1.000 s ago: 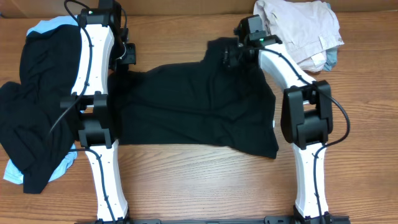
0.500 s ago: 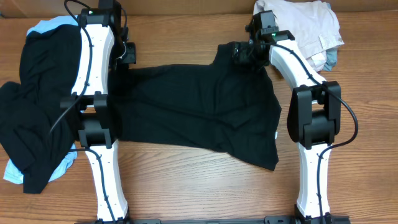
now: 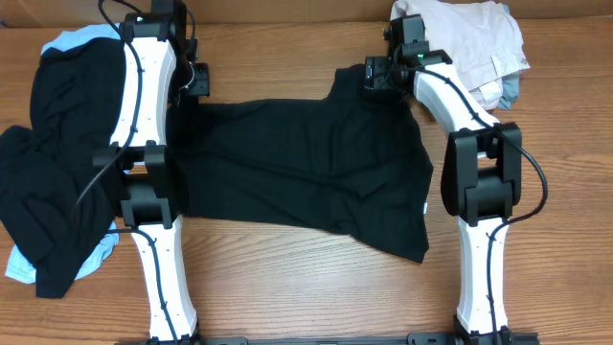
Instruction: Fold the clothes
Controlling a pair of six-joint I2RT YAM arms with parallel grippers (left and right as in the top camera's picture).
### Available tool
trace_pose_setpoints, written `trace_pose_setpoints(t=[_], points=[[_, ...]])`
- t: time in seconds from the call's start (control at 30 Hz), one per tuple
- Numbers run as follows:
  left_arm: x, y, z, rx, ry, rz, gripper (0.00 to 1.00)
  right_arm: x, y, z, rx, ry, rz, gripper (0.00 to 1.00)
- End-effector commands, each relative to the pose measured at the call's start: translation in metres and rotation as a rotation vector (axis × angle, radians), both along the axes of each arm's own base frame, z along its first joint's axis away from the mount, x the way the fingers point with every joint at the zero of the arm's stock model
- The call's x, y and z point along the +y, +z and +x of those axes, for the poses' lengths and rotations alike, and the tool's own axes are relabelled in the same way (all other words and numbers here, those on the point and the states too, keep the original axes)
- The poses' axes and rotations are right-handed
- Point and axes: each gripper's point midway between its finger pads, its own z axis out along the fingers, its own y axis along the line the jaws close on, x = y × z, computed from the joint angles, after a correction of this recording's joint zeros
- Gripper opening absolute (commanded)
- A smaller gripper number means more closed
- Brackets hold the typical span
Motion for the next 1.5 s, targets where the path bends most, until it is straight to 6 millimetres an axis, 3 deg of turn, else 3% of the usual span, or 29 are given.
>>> trace_pose_setpoints(t=[0.0,0.13,0.2,0.37,0.47,0.57,0.67,0.73,0.83,0.97,1.13,1.23,1.33,1.47], points=[[-0.003,0.024,0.006,-0.062,0.007,-0.005,0.04,-0.022,-0.01,0.01,-0.012,-0.039,-0.036,0.82],[-0.003,0.024,0.007,-0.065,0.008,-0.002,0.04,-0.03,-0.012,0.011,-0.012,-0.057,-0.047,0.75],[0.0,0.024,0.008,-0.068,0.01,0.012,0.04,-0.032,-0.012,0.01,-0.007,-0.059,-0.047,0.55],[0.011,0.025,0.01,-0.077,0.026,0.05,0.04,-0.024,-0.007,0.008,0.002,-0.038,-0.008,0.25],[0.02,0.028,0.012,-0.09,0.057,0.049,0.04,-0.017,0.015,0.011,-0.014,-0.018,0.027,0.05],[0.026,0.035,0.015,-0.113,0.076,0.024,0.04,-0.011,0.049,0.013,-0.038,0.002,0.06,0.04],[0.028,0.054,0.019,-0.157,0.085,-0.005,0.04,-0.01,0.1,0.008,-0.057,0.009,0.07,0.04],[0.027,0.065,0.021,-0.18,0.085,-0.021,0.04,-0.01,0.117,0.007,-0.066,0.009,0.072,0.04],[0.026,0.075,0.023,-0.204,0.082,-0.032,0.04,-0.01,0.121,0.005,-0.061,0.01,0.071,0.04],[0.025,0.074,0.02,-0.193,0.081,-0.032,0.04,-0.006,0.11,-0.006,-0.01,0.025,0.061,0.04],[0.025,0.073,0.013,-0.164,0.076,-0.031,0.04,0.002,0.11,-0.019,0.034,0.049,0.051,0.04],[0.026,0.08,0.009,-0.167,0.052,-0.022,0.04,0.004,0.132,-0.032,0.048,0.061,0.07,0.04],[0.028,0.096,0.007,-0.196,0.055,-0.023,0.04,0.006,0.166,-0.052,0.056,0.081,0.115,0.04],[0.027,0.115,-0.005,-0.207,0.055,-0.022,0.04,0.0,0.211,-0.092,0.085,0.047,0.147,0.04]])
